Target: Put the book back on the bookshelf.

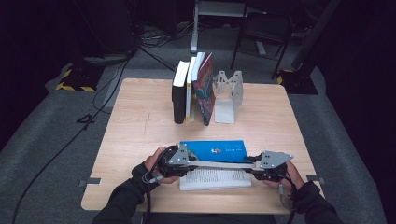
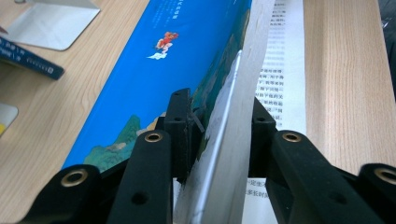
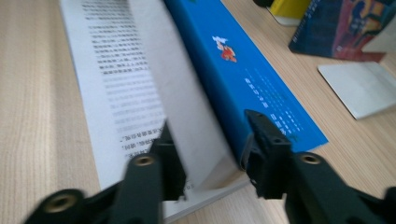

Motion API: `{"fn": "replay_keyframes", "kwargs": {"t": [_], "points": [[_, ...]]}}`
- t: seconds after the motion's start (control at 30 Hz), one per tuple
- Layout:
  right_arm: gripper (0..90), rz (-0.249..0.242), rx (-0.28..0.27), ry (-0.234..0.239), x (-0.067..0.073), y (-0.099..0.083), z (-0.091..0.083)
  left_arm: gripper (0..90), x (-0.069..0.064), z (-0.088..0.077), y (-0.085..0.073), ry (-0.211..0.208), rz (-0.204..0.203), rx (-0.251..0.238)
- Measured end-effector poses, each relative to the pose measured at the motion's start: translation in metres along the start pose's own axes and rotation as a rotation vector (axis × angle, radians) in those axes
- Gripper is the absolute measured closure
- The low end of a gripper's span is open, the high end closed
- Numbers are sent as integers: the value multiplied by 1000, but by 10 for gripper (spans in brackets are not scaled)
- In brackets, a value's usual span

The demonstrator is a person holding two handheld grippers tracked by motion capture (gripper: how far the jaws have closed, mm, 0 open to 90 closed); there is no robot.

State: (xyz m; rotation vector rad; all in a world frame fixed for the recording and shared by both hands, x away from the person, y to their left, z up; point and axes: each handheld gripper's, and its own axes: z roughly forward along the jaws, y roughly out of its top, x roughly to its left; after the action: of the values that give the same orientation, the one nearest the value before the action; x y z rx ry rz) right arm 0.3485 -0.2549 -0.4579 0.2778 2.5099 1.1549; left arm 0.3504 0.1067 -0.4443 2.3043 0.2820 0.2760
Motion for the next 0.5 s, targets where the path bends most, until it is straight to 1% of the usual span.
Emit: {"fn": "replay_keyframes", "kwargs": {"t": [0.07,0.1,0.13,0.17,0.2,0.23,0.27,0.3,0.33,0.4,0.43,0.47,0.5], "points": [[678,-38,7,-12,3,4,2,675,4,-2,-1,-6,-32,3],[686,-46,10,-19,5,6,2,647,6,-4,-1,1,-39,4],[693,-51,8,-22,7,8,2,615,5,-6,-1,19,-43,6],[701,-53,5,-24,8,10,2,551,4,-9,1,41,-47,9],[706,-57,2,-23,9,12,1,506,3,-12,3,49,-51,9],[712,-68,0,-25,11,14,0,475,0,-15,6,71,-42,14],[717,-76,5,-25,13,16,0,444,0,-15,6,71,-42,14],[719,-80,7,-27,14,18,0,431,-3,-18,9,87,-34,7],[721,-82,8,-30,15,20,0,421,-11,-24,15,89,-27,-16],[725,-88,18,-32,18,23,0,403,-21,-26,22,119,-1,-7],[727,-96,23,-32,19,24,0,398,-24,-26,24,114,6,-7],[727,-96,23,-32,19,24,0,401,-24,-26,24,114,6,-7],[726,-96,25,-33,20,25,0,401,-30,-26,27,105,23,5]]}}
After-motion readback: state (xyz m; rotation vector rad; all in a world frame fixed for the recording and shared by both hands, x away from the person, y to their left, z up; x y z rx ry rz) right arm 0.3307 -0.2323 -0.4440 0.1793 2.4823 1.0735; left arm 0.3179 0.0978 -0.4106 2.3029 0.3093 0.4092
